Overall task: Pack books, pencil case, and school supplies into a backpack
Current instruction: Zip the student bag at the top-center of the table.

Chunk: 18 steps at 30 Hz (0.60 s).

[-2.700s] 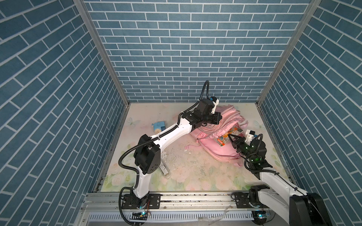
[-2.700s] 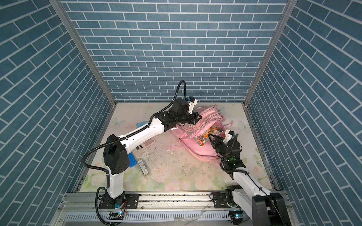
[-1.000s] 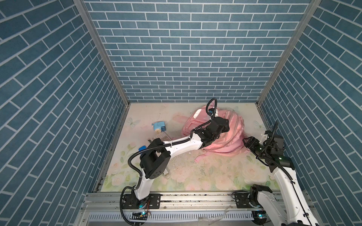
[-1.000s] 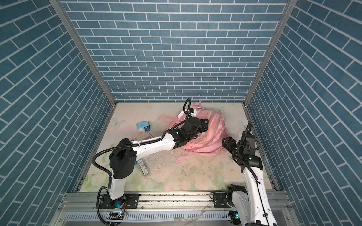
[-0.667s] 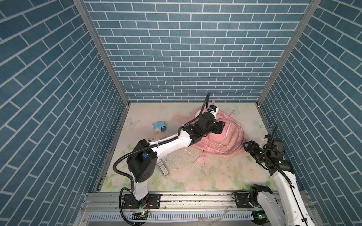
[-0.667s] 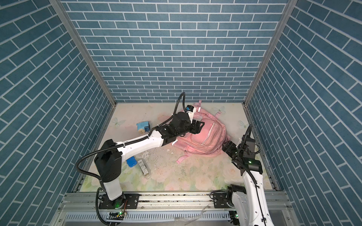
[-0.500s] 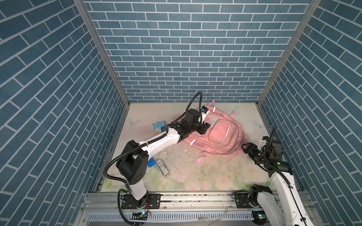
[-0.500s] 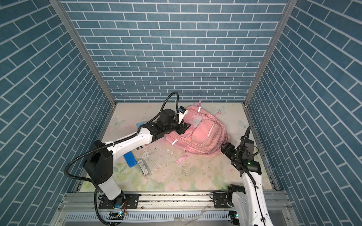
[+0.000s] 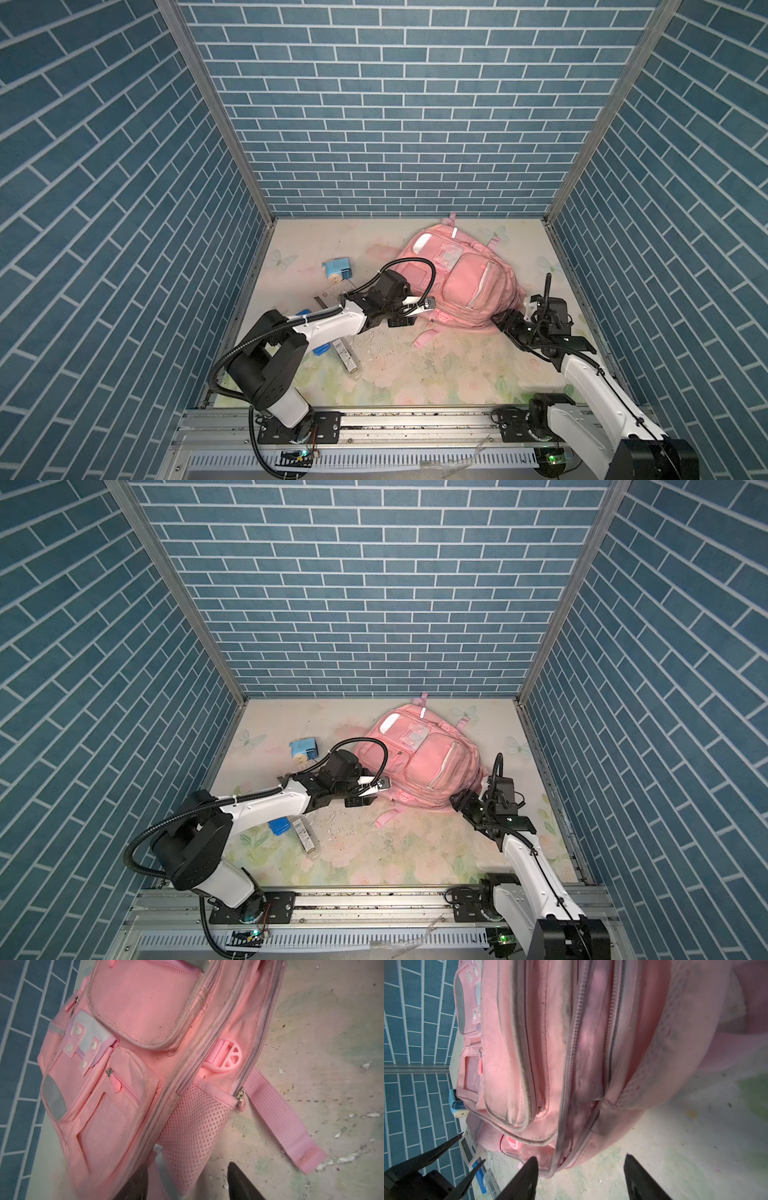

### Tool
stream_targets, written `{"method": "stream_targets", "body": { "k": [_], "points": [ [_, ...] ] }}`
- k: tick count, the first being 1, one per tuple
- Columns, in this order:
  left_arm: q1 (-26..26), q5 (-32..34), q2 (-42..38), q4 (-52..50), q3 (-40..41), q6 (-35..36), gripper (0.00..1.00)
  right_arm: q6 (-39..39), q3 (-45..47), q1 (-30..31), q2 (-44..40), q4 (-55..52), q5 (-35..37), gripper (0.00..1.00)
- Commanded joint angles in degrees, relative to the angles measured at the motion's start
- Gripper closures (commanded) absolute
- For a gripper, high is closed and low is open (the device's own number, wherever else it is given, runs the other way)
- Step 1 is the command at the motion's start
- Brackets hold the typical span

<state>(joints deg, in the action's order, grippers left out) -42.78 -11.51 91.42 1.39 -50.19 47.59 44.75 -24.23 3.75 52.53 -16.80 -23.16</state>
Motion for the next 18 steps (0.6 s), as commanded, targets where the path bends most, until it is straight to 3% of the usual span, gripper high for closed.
{"method": "stream_targets", "body": {
  "k": [1,5,8,10,15,18],
  "points": [
    [-2.2,2.6,0.9,8.7,2.5,6.4,0.32,1.0,0.7,0.3,2.4,4.2,-0.2,0.34],
    [-4.0,5.2,3.5,11.8,3.4,6.6,0.33,-0.6,-0.7,0.2,5.2,6.2,-0.1,0.35],
    [-5.9,9.3,6.5,10.7,1.7,7.6,0.40,-2.1,-1.8,0.2,7.4,8.1,0.2,0.38],
    [-6.7,10.4,7.5,10.0,0.7,6.6,0.53,-3.4,-2.8,0.2,9.2,9.2,0.1,0.40],
    [-7.0,8.1,5.4,8.7,-0.5,-2.0,0.96,-7.4,-6.6,-0.3,14.1,10.0,-0.3,0.43],
    [-7.6,6.4,4.2,4.9,-2.4,-8.3,1.00,-9.7,-9.0,-0.9,16.4,11.6,-1.3,0.44]
  ]
}}
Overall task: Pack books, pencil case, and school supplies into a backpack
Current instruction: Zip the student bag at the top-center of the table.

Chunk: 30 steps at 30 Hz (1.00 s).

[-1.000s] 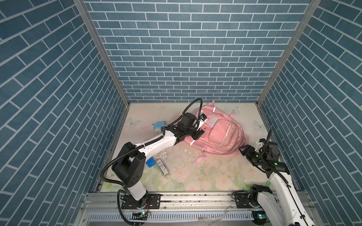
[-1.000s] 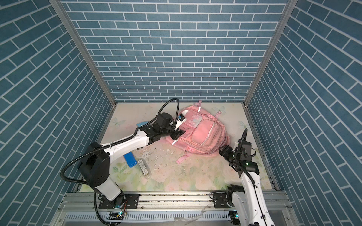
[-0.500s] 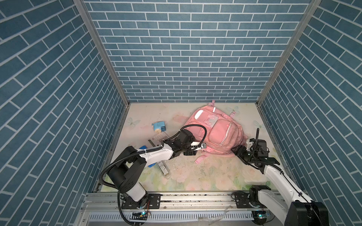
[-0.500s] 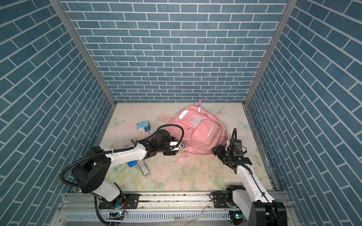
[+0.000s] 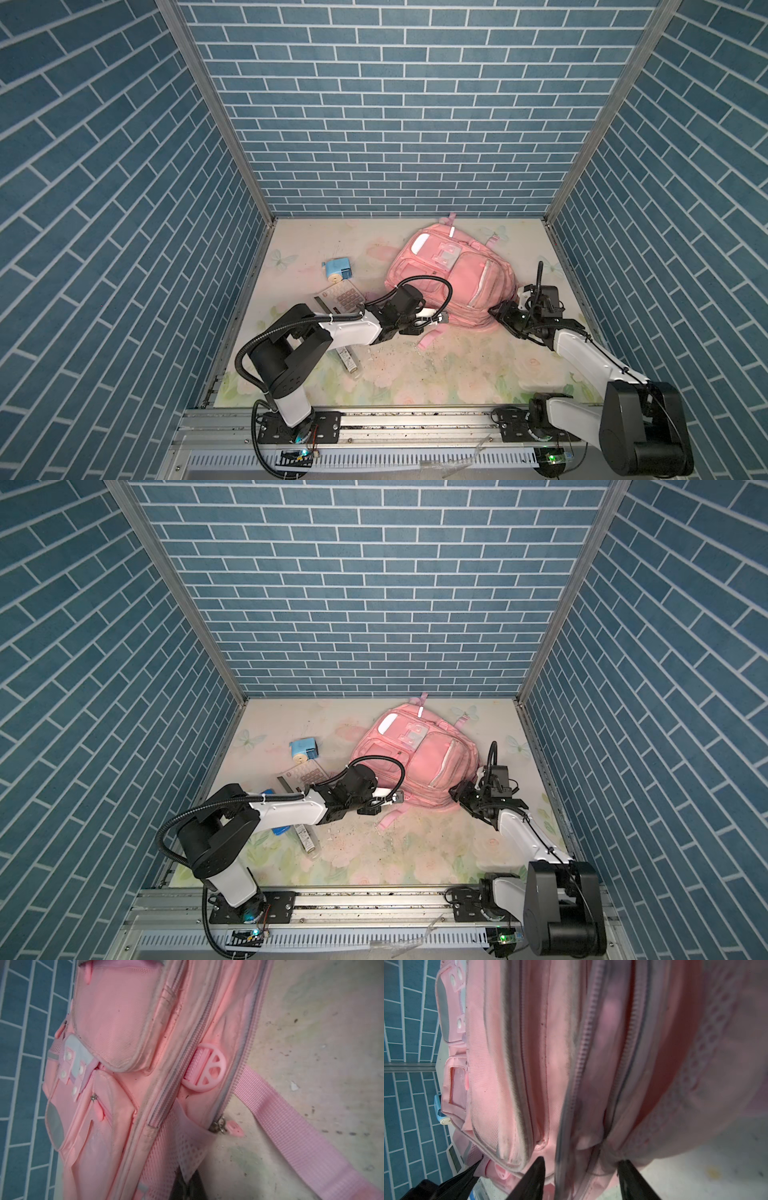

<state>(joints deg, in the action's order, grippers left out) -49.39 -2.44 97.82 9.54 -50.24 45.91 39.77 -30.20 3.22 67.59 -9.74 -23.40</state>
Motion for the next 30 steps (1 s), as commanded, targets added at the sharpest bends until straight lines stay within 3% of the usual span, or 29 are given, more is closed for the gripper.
{"method": "stream_targets", "body": {
  "k": [1,7,11,16,19,22,26,30],
  "points": [
    [-1.4,-2.8,-2.6,-4.0,-2.8,-9.2,1.00,-5.5,-3.8,-0.6,2.0,4.9,-1.2,0.44],
    [-1.8,-8.4,-3.8,-6.4,-6.3,-24.3,1.00,-15.1,-11.8,-2.6,3.2,1.4,-0.6,0.43],
    [-1.3,-13.0,-3.0,-7.2,-10.1,-34.0,1.00,-21.9,-11.9,-2.6,-5.0,0.4,4.1,0.43],
    [-1.2,-16.2,-2.1,-8.2,-14.0,-39.7,1.00,-27.7,-3.1,0.2,-20.4,5.8,6.9,0.46],
    [-0.8,-19.0,-2.4,-8.6,-16.2,-41.7,1.00,-29.4,5.6,6.5,-29.5,13.6,7.7,0.51],
    [-0.8,-20.4,-2.7,-9.1,-18.2,-42.1,1.00,-28.8,12.4,15.2,-34.6,19.8,12.9,0.53],
    [-0.7,-21.5,-2.2,-10.6,-20.5,-42.0,1.00,-31.3,16.7,29.2,-34.2,25.0,24.4,0.54],
    [-0.6,-22.3,-1.2,-12.2,-22.6,-41.9,1.00,-36.0,17.1,39.6,-28.4,29.1,34.5,0.53]
  ]
}}
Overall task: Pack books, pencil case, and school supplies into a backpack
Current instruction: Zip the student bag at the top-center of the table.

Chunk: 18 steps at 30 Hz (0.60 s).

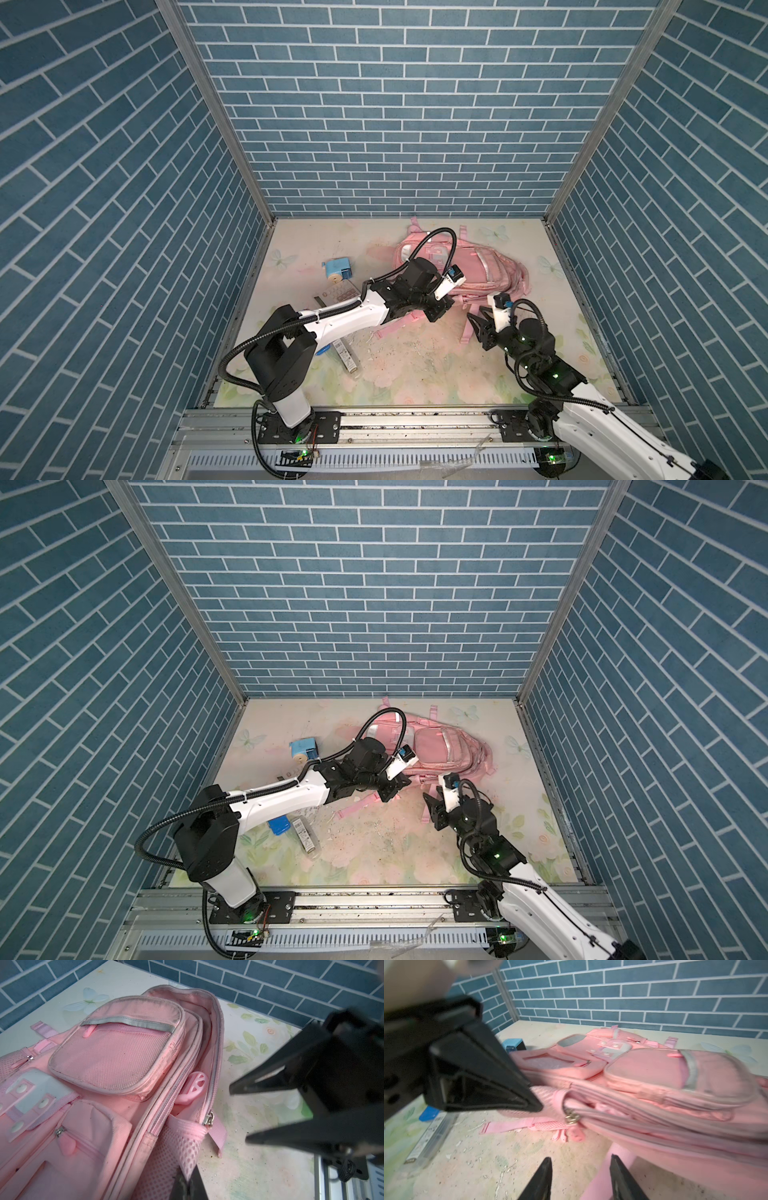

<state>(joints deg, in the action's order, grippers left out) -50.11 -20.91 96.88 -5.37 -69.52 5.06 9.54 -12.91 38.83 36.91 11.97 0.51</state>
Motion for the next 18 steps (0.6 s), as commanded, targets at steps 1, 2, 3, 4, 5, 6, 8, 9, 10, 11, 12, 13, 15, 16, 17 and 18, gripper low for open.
{"method": "stream_targets", "body": {
  "k": [1,2,3,4,5,6,8,9,10,11,12,13,15,16,17,18],
  "points": [
    [0.0,-3.9,0.0,2.6,-3.6,-0.9,1.00,-6.3,0.0,5.5,3.5,9.0,12.5,0.52],
    [0.0,-3.9,0.1,2.5,-3.9,-0.9,1.00,-6.6,0.3,6.7,4.3,10.6,14.4,0.52],
    [0.0,-4.0,0.0,2.5,-4.1,-0.9,1.00,-6.5,0.9,7.6,4.9,11.9,17.1,0.53],
    [0.1,-4.0,0.0,2.4,-4.4,-0.9,1.00,-6.4,1.1,8.1,5.3,12.6,19.0,0.53],
    [0.0,-4.0,-0.1,2.4,-4.8,-1.0,1.00,-6.6,1.3,8.5,5.6,13.0,20.2,0.53],
    [0.0,-4.1,-0.2,2.5,-5.0,-1.2,1.00,-6.6,1.6,8.9,5.8,13.8,21.7,0.53],
    [-0.1,-4.0,-0.4,2.7,-5.4,-1.5,1.00,-7.0,2.7,9.4,5.7,15.3,23.8,0.53],
    [0.0,-4.0,-0.5,2.7,-5.7,-1.8,1.00,-7.5,3.2,9.7,5.4,16.3,24.3,0.53],
    [-0.1,-3.9,-0.5,2.9,-5.9,-2.0,1.00,-8.3,3.8,9.8,5.0,17.1,24.3,0.53],
    [0.0,-3.9,-0.6,3.0,-6.0,-2.5,1.00,-8.9,4.6,10.0,4.5,18.3,24.4,0.53],
    [-0.1,-4.0,-0.7,3.3,-5.9,-2.6,1.00,-9.3,5.3,10.0,4.3,19.4,24.8,0.53],
    [-0.2,-4.0,-0.8,3.5,-5.9,-2.8,1.00,-9.4,5.5,10.0,4.3,19.6,25.3,0.53],
    [-0.4,-4.5,-1.1,4.4,-5.3,-3.0,1.00,-10.0,5.5,10.2,4.6,19.5,25.2,0.53],
    [-0.4,-4.5,-1.2,4.6,-5.0,-3.1,1.00,-10.2,5.7,10.3,4.7,20.1,24.7,0.53],
    [-0.5,-4.6,-1.1,4.7,-4.8,-3.2,1.00,-10.9,6.3,10.6,4.8,21.9,24.0,0.53],
    [-0.6,-4.8,-1.1,4.7,-4.7,-3.4,1.00,-11.5,6.7,11.0,5.2,23.5,24.4,0.53]
  ]
}}
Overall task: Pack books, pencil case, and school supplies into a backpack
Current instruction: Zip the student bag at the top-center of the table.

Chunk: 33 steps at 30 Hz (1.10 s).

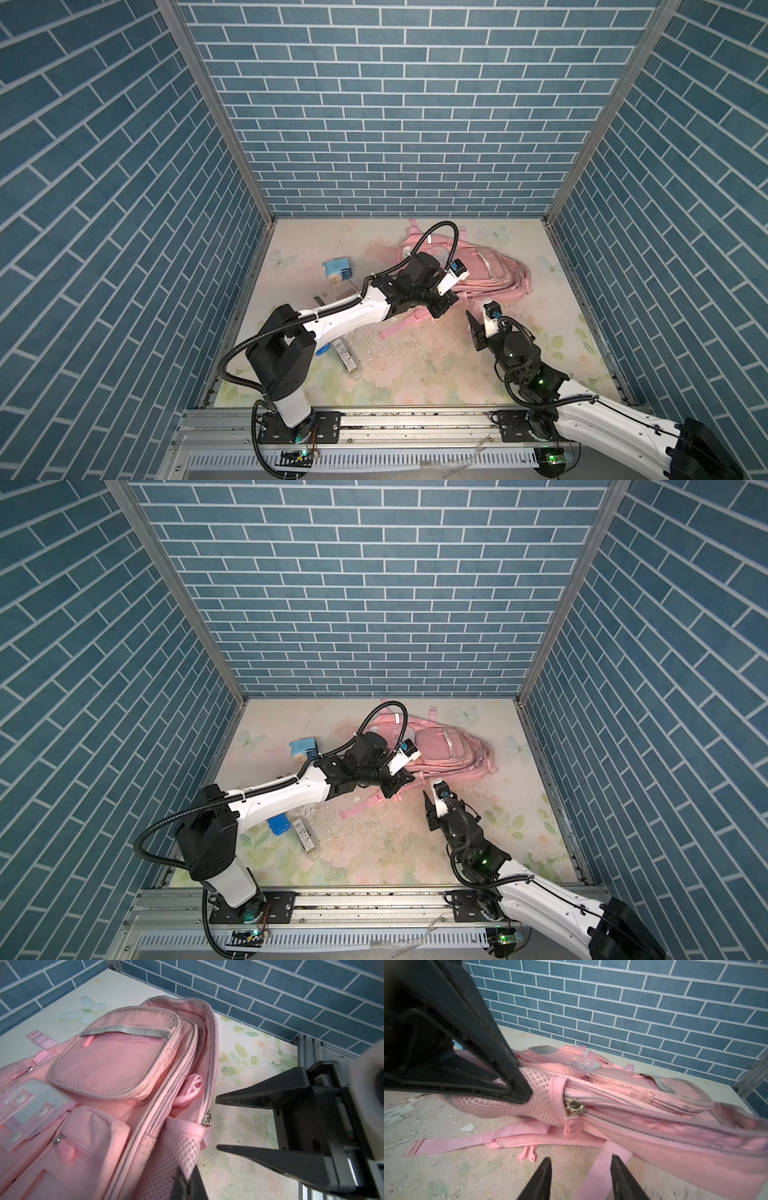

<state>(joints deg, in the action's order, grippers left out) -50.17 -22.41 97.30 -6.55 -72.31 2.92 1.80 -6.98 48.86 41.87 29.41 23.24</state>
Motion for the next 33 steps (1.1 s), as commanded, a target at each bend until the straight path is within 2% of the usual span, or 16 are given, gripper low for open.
{"method": "stream_targets", "body": {
  "k": [1,11,18,24,33],
  "points": [
    [-0.5,-3.4,-1.4,6.1,-1.8,-1.5,1.00,-4.1,0.9,1.3,0.8,7.0,2.7,0.53],
    [-1.7,-3.6,-0.9,8.1,-1.6,-2.8,1.00,-6.4,0.8,1.8,4.9,13.2,8.5,0.53],
    [-1.9,-4.4,-0.1,8.2,-2.1,-3.0,1.00,-6.3,1.8,1.8,5.9,15.8,6.7,0.61],
    [-1.9,-4.7,0.3,8.0,-2.8,-3.1,1.00,-5.9,1.3,1.8,9.1,17.0,6.2,0.63],
    [-1.8,-3.4,-0.6,5.3,-2.2,-1.0,1.00,-6.4,0.6,1.7,8.3,14.7,5.2,0.85]
  ]
}}
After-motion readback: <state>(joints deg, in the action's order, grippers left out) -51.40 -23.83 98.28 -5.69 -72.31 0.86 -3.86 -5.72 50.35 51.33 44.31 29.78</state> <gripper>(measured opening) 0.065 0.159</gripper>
